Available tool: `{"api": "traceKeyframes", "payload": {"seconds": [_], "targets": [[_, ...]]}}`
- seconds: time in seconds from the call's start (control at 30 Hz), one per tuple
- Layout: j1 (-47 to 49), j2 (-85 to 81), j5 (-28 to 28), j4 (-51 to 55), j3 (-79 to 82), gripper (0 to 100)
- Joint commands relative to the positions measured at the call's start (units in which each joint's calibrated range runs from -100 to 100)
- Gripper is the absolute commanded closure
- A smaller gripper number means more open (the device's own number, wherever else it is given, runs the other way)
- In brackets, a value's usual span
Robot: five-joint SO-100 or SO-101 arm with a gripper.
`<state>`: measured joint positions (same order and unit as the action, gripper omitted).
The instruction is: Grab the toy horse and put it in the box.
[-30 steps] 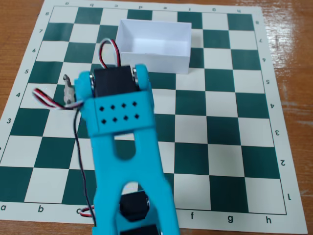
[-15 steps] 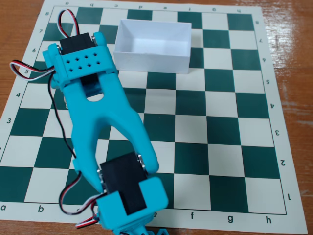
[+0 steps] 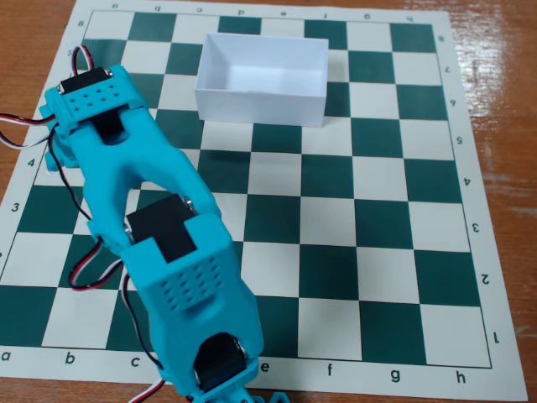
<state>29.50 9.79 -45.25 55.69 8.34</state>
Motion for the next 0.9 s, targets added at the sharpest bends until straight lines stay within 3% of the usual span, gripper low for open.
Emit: {"api": "traceKeyframes", "payload": {"seconds": [0.0,0.67,0.7,0.8,0.87], "targets": [[-0.36,2.16,0.05,0.37,-6.29,62],[-1.86,13.04,0.34,-2.20,-8.84,63],[-1.79,13.66,0.44,-2.20,-9.02,69],[-1.64,14.46,1.42,-4.03,-9.21,100],[-1.64,14.37,1.61,-4.45,-9.30,100]]}}
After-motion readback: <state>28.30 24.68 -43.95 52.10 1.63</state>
